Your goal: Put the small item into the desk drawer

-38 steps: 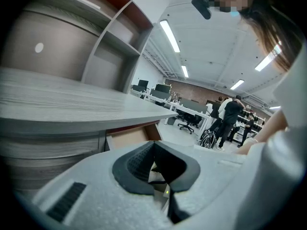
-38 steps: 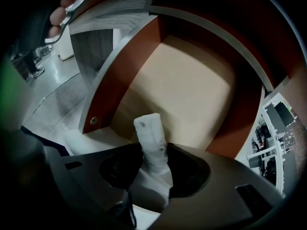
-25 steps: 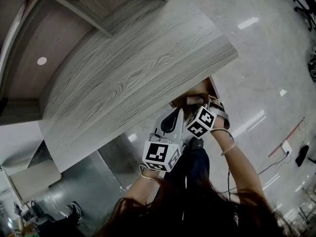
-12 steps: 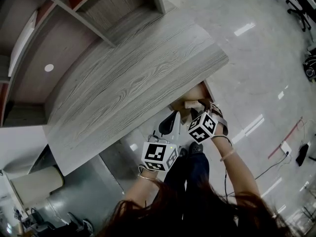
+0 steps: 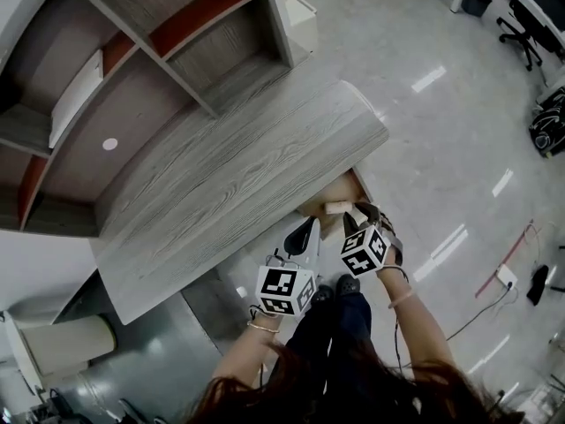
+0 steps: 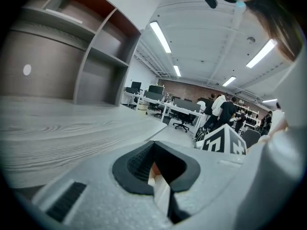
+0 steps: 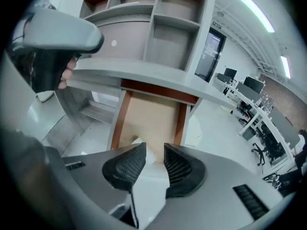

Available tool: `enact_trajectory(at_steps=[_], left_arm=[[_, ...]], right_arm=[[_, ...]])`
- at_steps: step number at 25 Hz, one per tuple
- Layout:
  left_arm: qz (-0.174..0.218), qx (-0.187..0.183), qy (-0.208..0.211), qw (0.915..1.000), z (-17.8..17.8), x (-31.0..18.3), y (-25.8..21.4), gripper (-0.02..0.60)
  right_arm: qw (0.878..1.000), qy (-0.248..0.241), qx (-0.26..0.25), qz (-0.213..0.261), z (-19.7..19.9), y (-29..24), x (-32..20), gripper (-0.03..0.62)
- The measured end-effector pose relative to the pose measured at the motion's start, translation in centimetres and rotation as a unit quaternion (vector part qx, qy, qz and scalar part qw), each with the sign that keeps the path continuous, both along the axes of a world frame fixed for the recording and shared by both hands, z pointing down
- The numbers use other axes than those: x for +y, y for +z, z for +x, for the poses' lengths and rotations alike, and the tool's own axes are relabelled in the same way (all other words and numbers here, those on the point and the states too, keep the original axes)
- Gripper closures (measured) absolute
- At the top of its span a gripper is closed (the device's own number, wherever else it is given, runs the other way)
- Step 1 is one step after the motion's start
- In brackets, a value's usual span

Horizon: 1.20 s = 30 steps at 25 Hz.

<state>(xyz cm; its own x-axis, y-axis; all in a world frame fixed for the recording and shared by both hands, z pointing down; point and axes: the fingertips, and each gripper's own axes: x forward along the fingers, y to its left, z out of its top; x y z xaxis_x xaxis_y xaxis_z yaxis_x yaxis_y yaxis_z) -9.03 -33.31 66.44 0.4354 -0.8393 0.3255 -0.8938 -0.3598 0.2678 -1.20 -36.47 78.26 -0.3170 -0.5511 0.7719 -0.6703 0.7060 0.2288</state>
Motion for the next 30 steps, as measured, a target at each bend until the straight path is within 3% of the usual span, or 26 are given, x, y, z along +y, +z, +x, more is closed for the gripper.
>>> enact_trajectory(at_steps=[12,30], left_arm=[[0.011,-0.005,0.012,0.9999,0.9,1.6,-5.3,0.566],[0.043,0.002,0.058,0.9974,1.4,2.3,-13.1,0.566]], right_arm=[[0.995,0.057,-0.064,0.050,0.3,-9.0,1.3,0.534],[0.985,0.108,-0.083,0.106,0.3,-19.1,2.4,0.560]])
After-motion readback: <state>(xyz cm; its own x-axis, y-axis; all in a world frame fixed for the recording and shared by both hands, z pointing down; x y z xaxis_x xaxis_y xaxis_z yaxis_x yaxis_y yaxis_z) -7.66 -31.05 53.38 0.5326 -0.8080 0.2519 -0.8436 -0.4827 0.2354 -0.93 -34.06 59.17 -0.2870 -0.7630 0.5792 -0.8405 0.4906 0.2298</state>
